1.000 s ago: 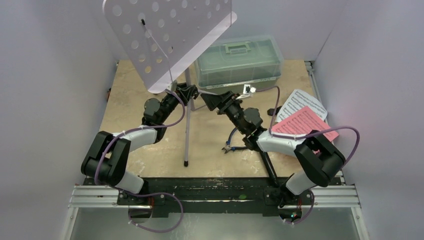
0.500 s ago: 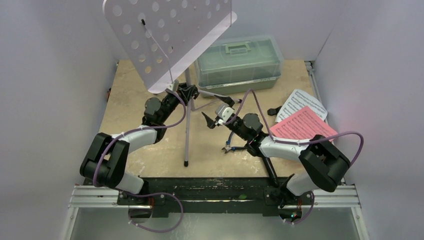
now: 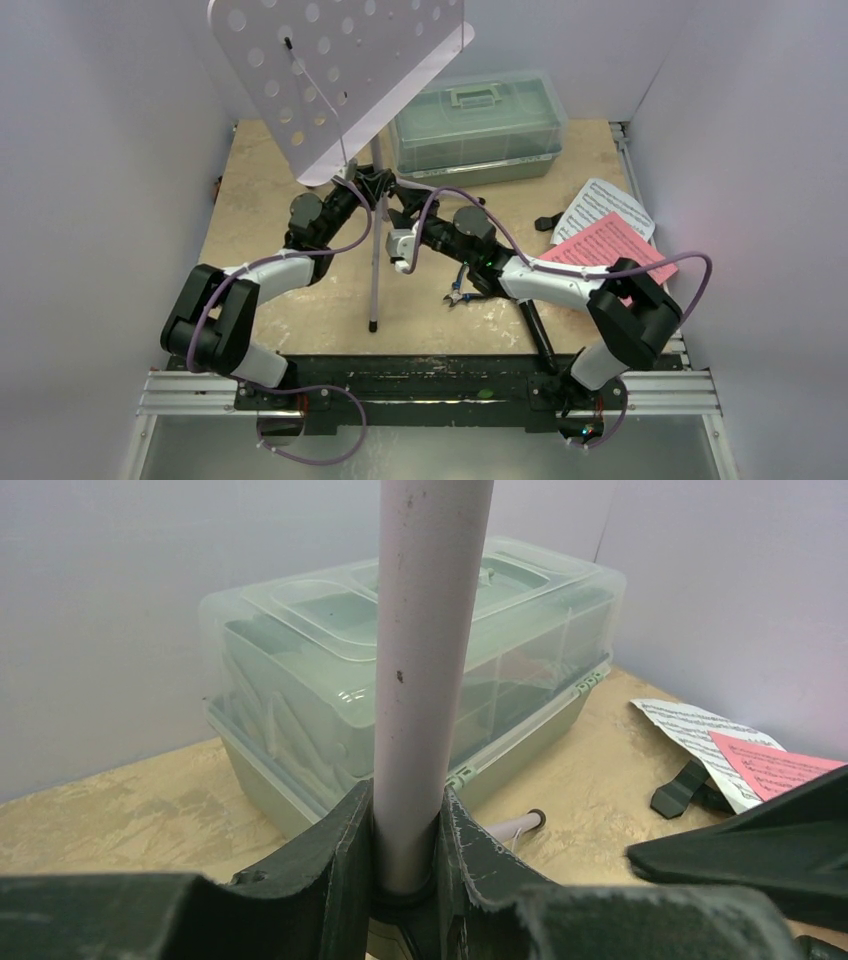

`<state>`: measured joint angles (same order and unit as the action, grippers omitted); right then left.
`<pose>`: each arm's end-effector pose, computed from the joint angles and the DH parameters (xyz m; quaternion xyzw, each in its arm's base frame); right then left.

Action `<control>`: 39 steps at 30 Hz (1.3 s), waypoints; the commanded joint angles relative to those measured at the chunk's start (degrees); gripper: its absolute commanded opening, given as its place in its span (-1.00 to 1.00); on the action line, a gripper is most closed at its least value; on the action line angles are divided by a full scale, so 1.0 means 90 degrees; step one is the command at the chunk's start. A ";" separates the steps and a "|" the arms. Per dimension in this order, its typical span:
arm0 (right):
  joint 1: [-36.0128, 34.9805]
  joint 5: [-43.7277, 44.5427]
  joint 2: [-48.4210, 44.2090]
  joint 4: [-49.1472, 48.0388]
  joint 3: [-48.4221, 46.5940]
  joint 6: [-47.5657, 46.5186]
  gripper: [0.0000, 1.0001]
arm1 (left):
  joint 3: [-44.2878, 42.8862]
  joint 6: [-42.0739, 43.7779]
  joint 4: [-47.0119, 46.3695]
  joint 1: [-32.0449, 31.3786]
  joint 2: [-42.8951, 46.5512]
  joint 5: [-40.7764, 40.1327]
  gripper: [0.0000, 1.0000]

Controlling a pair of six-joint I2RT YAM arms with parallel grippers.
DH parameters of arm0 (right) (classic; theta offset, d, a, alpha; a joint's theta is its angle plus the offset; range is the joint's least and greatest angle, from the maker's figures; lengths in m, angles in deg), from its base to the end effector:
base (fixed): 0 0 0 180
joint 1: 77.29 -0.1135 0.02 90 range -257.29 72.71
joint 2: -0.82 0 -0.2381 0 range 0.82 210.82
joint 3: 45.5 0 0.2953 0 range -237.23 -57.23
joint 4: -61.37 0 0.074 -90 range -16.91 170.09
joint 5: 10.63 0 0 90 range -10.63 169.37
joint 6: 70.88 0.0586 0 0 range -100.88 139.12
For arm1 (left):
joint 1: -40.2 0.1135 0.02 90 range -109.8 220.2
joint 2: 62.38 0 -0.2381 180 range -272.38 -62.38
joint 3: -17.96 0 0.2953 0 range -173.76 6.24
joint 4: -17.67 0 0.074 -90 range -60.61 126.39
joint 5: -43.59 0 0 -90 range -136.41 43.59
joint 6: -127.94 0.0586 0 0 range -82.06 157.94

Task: Set up the instrument practice props

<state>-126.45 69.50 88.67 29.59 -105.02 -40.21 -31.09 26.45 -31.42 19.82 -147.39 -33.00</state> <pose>0.2556 0.3111 0.2192 -0.5908 0.3482 -0.0056 0.7277 0.3383 -0.1402 0.2071 0.1390 0.6084 -0.2834 0.7281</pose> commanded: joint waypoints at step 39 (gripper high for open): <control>0.0524 0.0261 0.1461 -0.0910 -0.0989 -0.0167 0.06 | -0.0287 -0.0455 0.0493 0.0200 -0.0237 -0.0103 -1.00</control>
<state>-122.04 70.90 103.14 25.65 -113.43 -44.43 -32.79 25.93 -30.20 20.93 -148.51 -32.10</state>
